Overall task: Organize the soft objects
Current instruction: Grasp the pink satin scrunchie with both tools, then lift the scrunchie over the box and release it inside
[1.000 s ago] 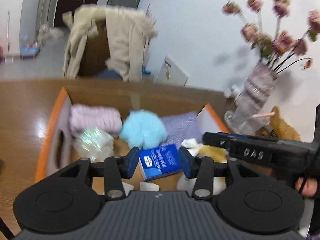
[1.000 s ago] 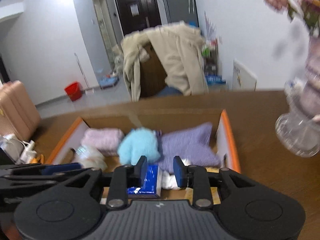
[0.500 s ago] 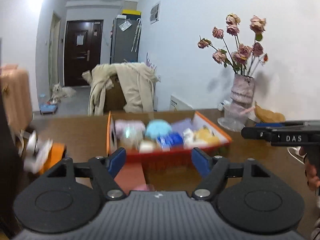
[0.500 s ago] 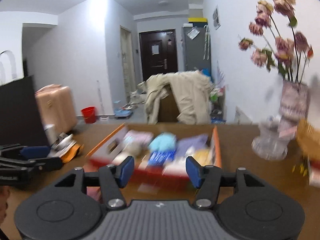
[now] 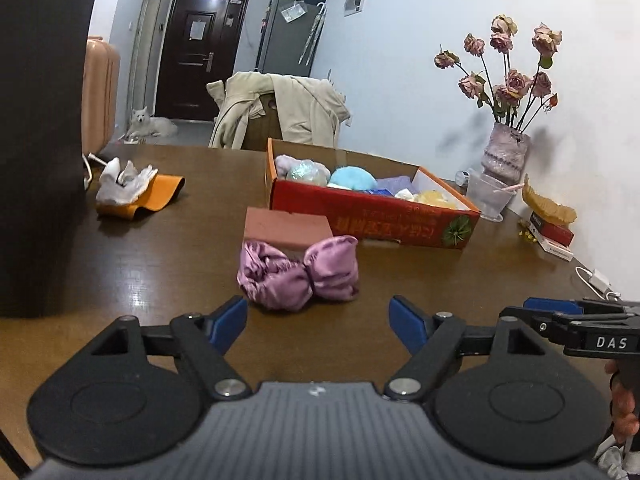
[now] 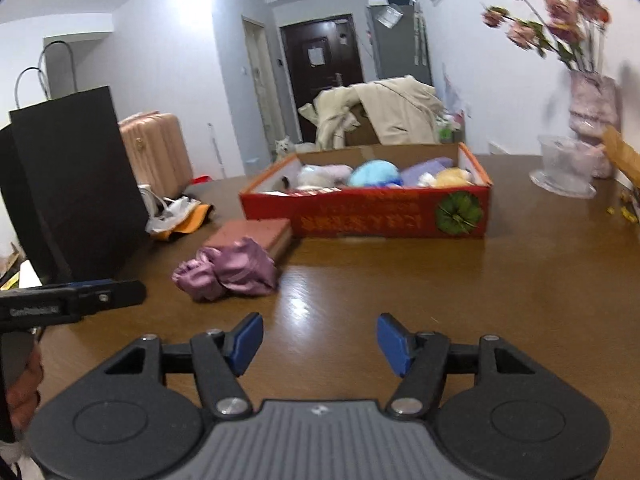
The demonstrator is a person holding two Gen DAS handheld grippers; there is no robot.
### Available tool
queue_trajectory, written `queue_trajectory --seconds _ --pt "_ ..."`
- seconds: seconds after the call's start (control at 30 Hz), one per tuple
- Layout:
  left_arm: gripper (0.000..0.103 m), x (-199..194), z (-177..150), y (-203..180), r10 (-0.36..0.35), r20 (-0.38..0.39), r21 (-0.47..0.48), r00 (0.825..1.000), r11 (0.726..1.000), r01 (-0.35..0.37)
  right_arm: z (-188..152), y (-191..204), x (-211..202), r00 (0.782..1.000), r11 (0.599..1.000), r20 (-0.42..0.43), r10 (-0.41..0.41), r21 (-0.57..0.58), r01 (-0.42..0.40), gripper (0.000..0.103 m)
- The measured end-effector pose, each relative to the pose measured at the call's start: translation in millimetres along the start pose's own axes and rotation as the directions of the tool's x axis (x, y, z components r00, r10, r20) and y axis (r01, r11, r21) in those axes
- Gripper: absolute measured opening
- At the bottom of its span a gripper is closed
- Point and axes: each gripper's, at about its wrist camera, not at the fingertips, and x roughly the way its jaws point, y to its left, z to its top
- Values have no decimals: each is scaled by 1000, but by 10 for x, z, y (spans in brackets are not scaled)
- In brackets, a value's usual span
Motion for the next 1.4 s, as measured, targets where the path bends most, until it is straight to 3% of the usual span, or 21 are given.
queue_trajectory --seconds 0.07,0.13,0.4,0.47,0.57,0.63,0.7,1.0,1.1,1.27,1.4 --pt "68 111 65 104 5 -3 -8 1000 1000 -5 97 81 102 1000 1000 3 18 -13 -18 62" --pt "47 255 138 266 12 -21 -37 1000 999 -13 238 163 256 999 999 1 36 -23 -36 62" --pt "46 884 239 618 -50 -98 -97 994 994 40 669 477 1184 994 993 -30 104 -45 -105 43" --pt "46 991 211 671 -100 -129 -130 987 988 83 696 490 1401 995 996 -71 76 -30 -78 32" --pt "26 1061 184 741 -161 -136 -174 977 975 137 632 463 1580 989 997 -128 77 -22 -80 21" --pt "15 1043 177 726 -191 -131 -173 973 971 168 553 443 1560 985 996 -151 86 -24 -90 20" --pt "12 1025 171 671 -211 -135 -156 968 969 190 483 413 1507 979 994 -174 104 -5 -107 10" --pt "9 869 28 250 -269 -168 -135 948 959 249 162 188 996 982 997 -179 69 40 -63 6" --pt "8 752 55 64 -277 -151 -107 949 959 263 165 108 786 986 997 -152 73 46 -67 5" --pt "8 661 756 -121 -290 -23 -22 957 957 289 764 19 522 996 996 12 91 -13 -91 4" --pt "8 1087 1462 -98 -244 8 17 970 970 244 1523 -135 818 990 994 88 110 -27 -108 4"
